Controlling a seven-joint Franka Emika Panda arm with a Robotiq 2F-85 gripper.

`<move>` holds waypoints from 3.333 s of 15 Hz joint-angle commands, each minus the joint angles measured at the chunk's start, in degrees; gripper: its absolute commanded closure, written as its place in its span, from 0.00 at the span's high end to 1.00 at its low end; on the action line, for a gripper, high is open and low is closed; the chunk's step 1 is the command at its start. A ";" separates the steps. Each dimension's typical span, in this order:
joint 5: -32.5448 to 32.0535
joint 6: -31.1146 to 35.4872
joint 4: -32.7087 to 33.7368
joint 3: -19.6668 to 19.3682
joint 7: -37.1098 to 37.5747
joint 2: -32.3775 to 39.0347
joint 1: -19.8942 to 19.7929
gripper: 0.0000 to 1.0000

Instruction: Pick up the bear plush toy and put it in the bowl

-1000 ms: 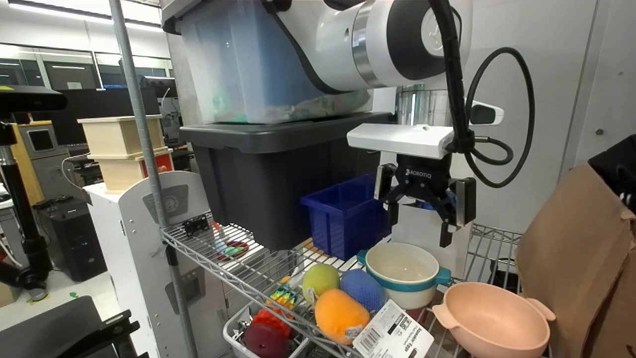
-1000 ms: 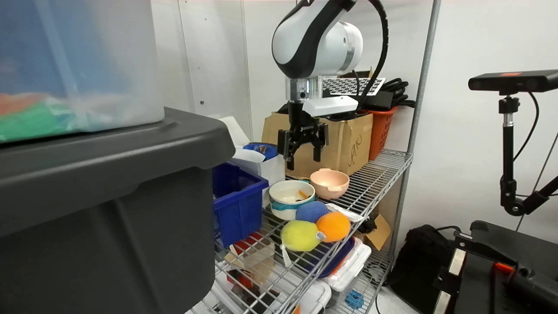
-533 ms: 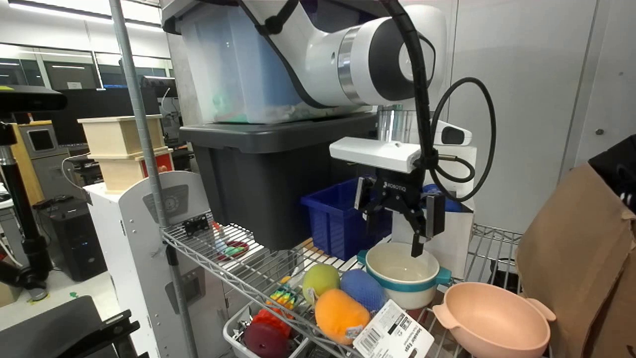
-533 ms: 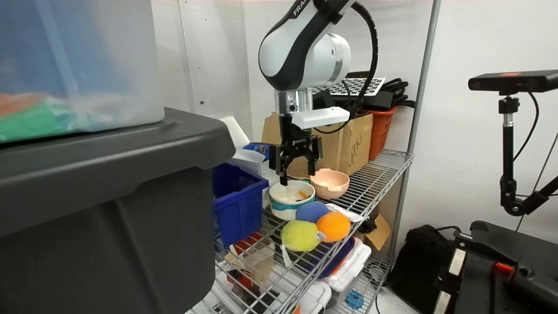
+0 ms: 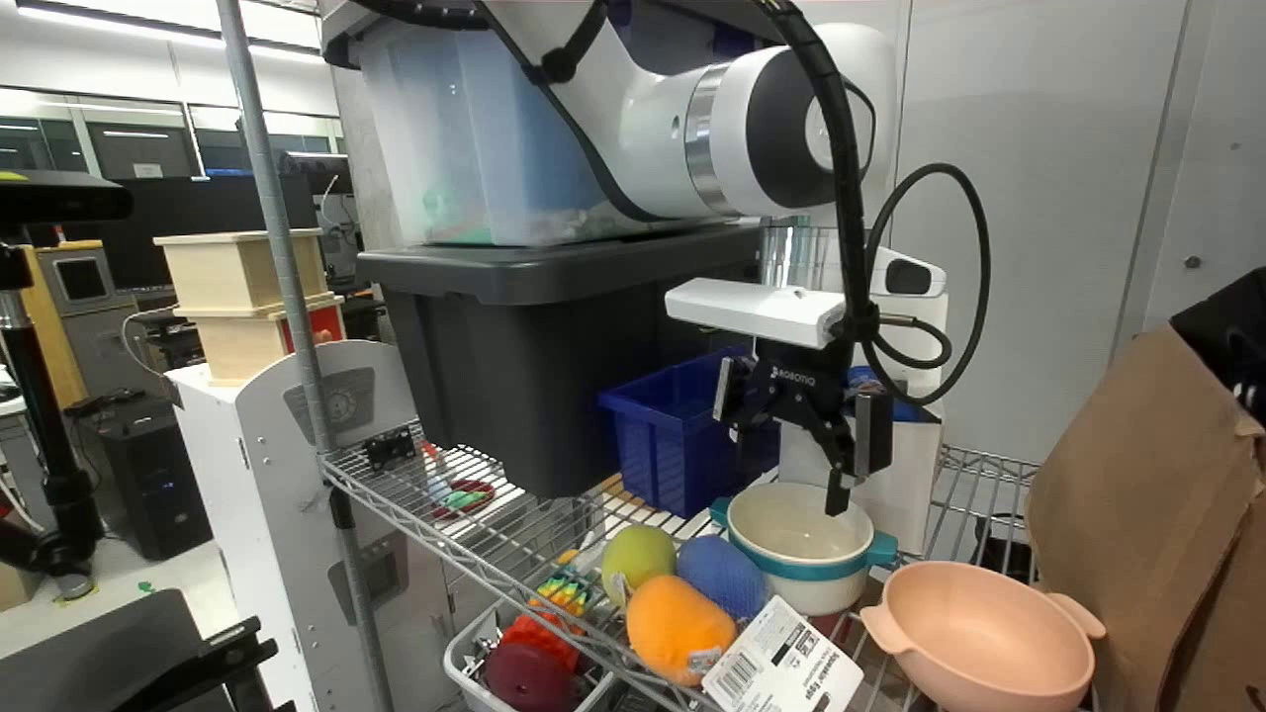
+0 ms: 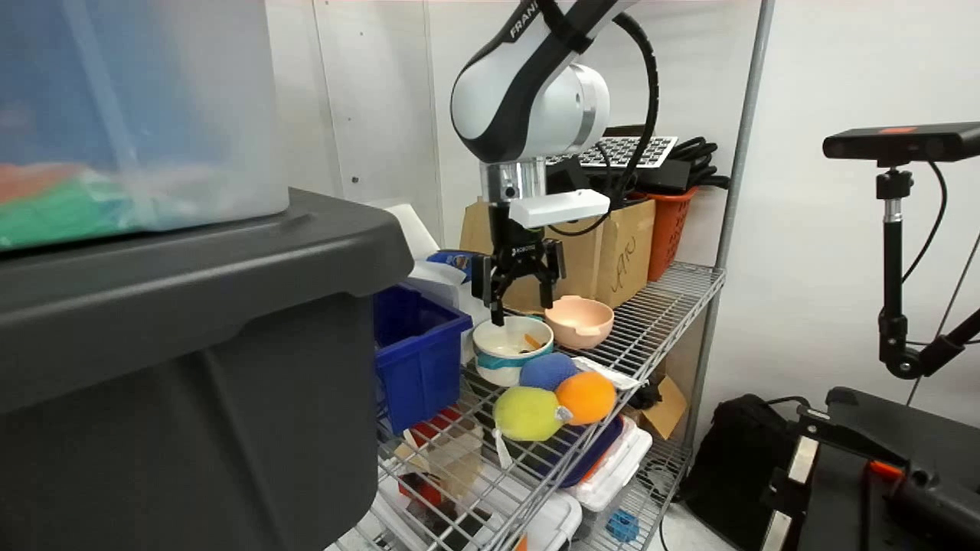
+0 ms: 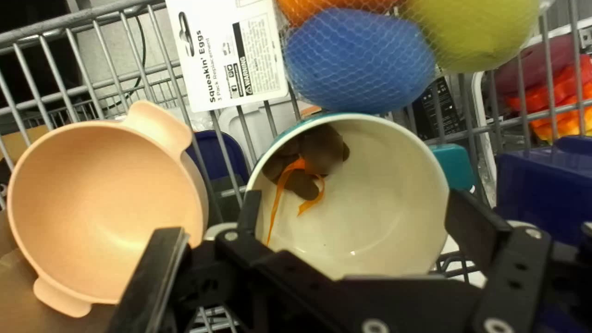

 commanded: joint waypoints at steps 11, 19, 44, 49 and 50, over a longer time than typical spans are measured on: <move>0.19 -2.90 4.97 0.17 0.94 5.79 0.35 1.00; 0.24 -3.74 7.60 0.06 1.12 6.61 0.36 1.00; -0.47 -5.32 18.89 -0.50 1.72 15.08 0.37 1.00; -1.06 -4.77 17.34 -1.11 1.37 15.18 0.31 1.00; -1.08 -4.73 17.22 -1.17 1.35 15.08 0.29 1.00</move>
